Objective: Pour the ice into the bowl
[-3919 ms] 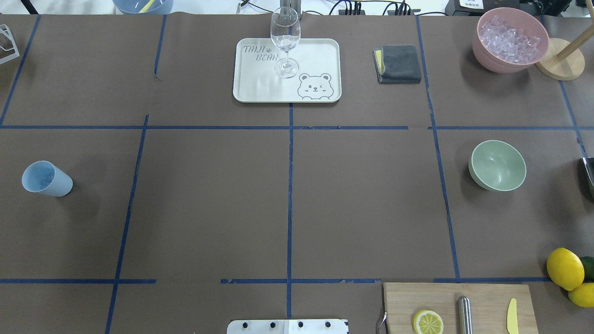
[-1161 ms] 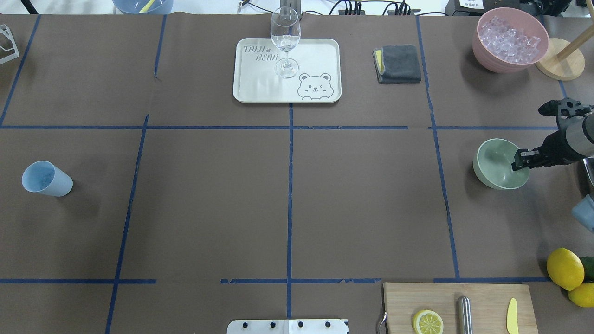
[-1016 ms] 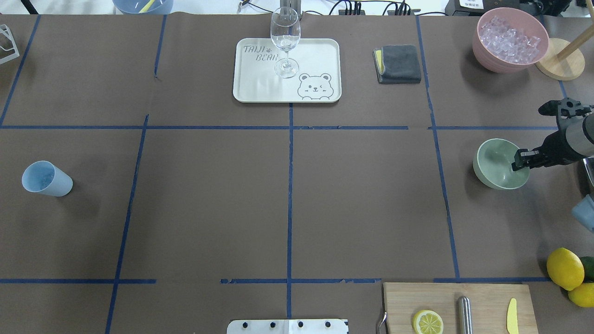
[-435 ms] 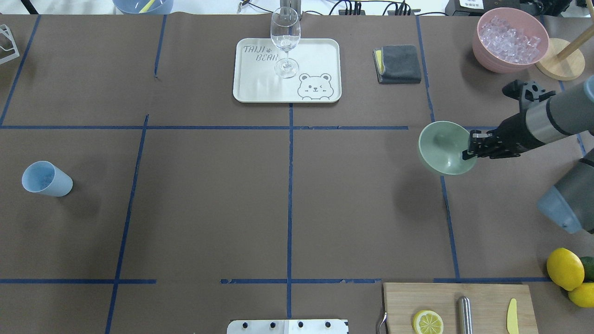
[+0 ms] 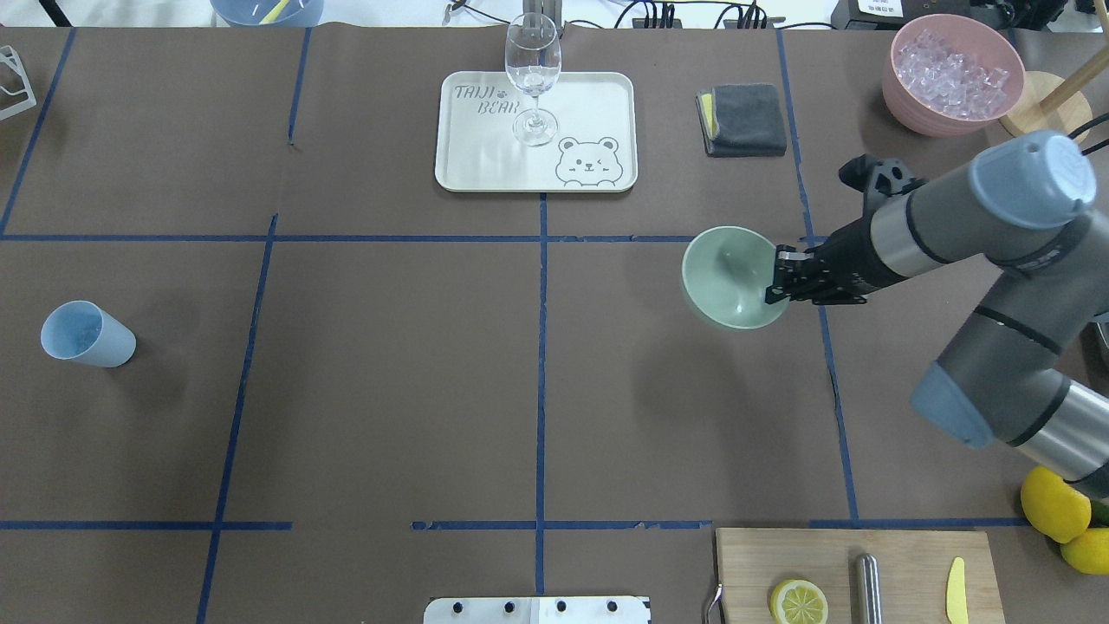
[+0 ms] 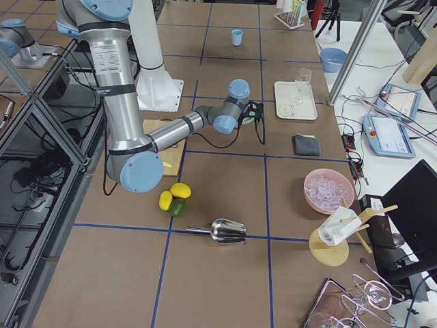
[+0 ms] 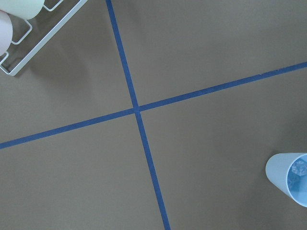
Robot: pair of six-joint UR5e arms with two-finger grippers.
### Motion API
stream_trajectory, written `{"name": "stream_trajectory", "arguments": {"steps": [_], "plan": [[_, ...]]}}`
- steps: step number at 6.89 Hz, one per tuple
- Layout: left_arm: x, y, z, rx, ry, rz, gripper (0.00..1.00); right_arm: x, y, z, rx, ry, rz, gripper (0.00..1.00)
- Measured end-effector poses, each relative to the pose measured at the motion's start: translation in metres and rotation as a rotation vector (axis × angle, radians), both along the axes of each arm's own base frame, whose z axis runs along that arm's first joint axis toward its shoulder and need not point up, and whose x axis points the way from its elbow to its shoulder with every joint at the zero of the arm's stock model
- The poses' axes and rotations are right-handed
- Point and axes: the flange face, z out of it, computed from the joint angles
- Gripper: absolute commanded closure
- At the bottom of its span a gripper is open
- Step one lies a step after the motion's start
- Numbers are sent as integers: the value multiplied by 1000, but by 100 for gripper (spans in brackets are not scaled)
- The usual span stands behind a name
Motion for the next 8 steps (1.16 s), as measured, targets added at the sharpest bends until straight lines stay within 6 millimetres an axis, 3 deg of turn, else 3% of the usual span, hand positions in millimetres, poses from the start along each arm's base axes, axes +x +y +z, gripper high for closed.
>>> {"name": "stream_trajectory", "arguments": {"steps": [2, 3, 5, 8], "plan": [[3, 0, -5, 9, 2, 6, 0, -97, 33, -81, -40, 34, 50, 100], [4, 0, -5, 9, 3, 7, 0, -134, 39, -108, -64, 47, 71, 100], [5, 0, -6, 12, 6, 10, 0, -170, 52, -123, -84, 64, 71, 100], [9, 0, -11, 19, 22, 18, 0, -190, 54, -122, -90, 84, 69, 100]]}}
